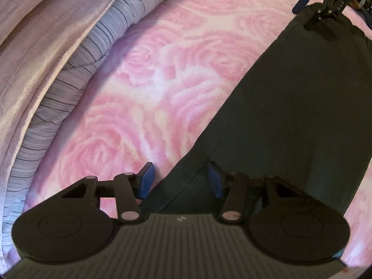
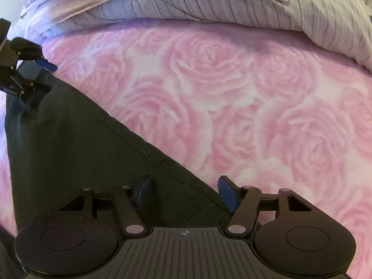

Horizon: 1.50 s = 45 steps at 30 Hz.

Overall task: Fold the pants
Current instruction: 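Grasp the trouser leg cuffs with the left gripper while the right gripper grasps the waistband, then lift the trousers with both grippers and fold them in half lengthwise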

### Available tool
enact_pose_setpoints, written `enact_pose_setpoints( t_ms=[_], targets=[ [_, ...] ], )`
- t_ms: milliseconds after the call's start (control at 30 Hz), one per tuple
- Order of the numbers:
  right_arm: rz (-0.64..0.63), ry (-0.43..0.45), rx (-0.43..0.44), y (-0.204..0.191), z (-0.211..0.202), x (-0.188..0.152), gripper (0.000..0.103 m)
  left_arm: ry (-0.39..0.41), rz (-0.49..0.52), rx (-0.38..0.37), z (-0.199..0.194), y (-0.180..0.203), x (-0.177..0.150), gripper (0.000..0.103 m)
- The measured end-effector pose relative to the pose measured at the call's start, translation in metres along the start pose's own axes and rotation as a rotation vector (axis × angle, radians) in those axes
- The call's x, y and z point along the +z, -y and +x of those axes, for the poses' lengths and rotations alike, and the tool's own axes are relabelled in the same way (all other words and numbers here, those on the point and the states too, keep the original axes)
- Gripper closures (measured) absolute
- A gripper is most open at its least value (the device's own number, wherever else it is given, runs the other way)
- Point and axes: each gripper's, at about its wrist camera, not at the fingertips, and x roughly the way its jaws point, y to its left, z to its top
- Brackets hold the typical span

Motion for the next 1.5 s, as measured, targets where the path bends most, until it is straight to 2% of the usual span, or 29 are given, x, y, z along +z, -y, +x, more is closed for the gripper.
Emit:
enact_pose_setpoints(
  t_ms=[33, 67, 167, 233, 300, 367, 500, 633, 733, 833, 900, 967, 1033, 1067, 1100, 1133, 1167, 1233, 1300, 1367, 1500],
  targets=[
    [-0.006, -0.001, 0.001, -0.001, 0.0, 0.0, 0.051, -0.007, 0.007, 0.004, 0.001, 0.001, 0.001, 0.056],
    [-0.014, -0.001, -0.009, -0.002, 0.0, 0.0, 0.062, -0.012, 0.02, 0.009, 0.002, 0.004, 0.002, 0.059],
    [-0.06, 0.01, -0.057, -0.01, -0.007, -0.004, 0.085, -0.014, 0.069, 0.013, 0.0, 0.015, 0.004, 0.077],
    [-0.099, 0.031, -0.088, -0.02, -0.014, -0.009, 0.089, -0.011, 0.116, 0.056, -0.002, 0.029, 0.003, 0.082],
    [-0.149, 0.065, -0.148, -0.036, -0.023, -0.015, 0.09, -0.018, 0.13, 0.111, -0.005, 0.039, 0.0, 0.094],
    [-0.209, 0.105, -0.228, -0.058, -0.036, -0.024, 0.092, -0.015, 0.096, 0.16, -0.014, 0.044, -0.003, 0.102],
    [-0.301, 0.23, -0.372, -0.111, -0.082, -0.054, 0.093, 0.073, -0.03, 0.228, -0.066, 0.068, -0.023, 0.102],
    [-0.386, 0.327, -0.474, -0.181, -0.139, -0.11, 0.094, 0.155, -0.188, 0.298, -0.141, 0.124, -0.062, 0.102],
    [-0.447, 0.326, -0.525, -0.233, -0.168, -0.164, 0.094, 0.183, -0.268, 0.335, -0.191, 0.193, -0.102, 0.102],
    [-0.41, 0.252, -0.497, -0.269, -0.182, -0.217, 0.093, 0.148, -0.392, 0.282, -0.212, 0.249, -0.139, 0.102],
    [-0.372, 0.171, -0.483, -0.287, -0.178, -0.248, 0.091, 0.084, -0.464, 0.233, -0.209, 0.283, -0.163, 0.1],
    [-0.301, 0.013, -0.457, -0.3, -0.159, -0.276, 0.088, -0.005, -0.518, 0.17, -0.198, 0.313, -0.184, 0.097],
    [-0.184, -0.104, -0.437, -0.304, -0.144, -0.294, 0.082, -0.049, -0.569, 0.104, -0.192, 0.327, -0.198, 0.096],
    [-0.105, -0.138, -0.429, -0.302, -0.141, -0.3, 0.078, -0.056, -0.602, 0.07, -0.192, 0.33, -0.205, 0.092],
    [-0.019, -0.133, -0.427, -0.298, -0.143, -0.303, 0.075, -0.053, -0.628, 0.058, -0.196, 0.33, -0.21, 0.092],
    [0.094, -0.111, -0.425, -0.291, -0.148, -0.306, 0.067, -0.041, -0.649, 0.053, -0.201, 0.329, -0.215, 0.092],
    [0.206, -0.08, -0.419, -0.282, -0.154, -0.307, 0.06, -0.022, -0.676, 0.053, -0.208, 0.324, -0.22, 0.087],
    [0.456, -0.002, -0.384, -0.258, -0.167, -0.309, 0.057, 0.017, -0.744, 0.088, -0.221, 0.31, -0.232, 0.079],
    [0.666, 0.069, -0.337, -0.234, -0.176, -0.312, 0.057, 0.047, -0.844, 0.13, -0.231, 0.289, -0.248, 0.066],
    [0.859, 0.154, -0.276, -0.206, -0.183, -0.318, 0.057, 0.065, -0.987, 0.18, -0.236, 0.261, -0.266, 0.055],
    [1.153, 0.29, -0.177, -0.156, -0.185, -0.333, 0.057, 0.133, -1.378, 0.252, -0.237, 0.205, -0.324, 0.053]
  ],
)
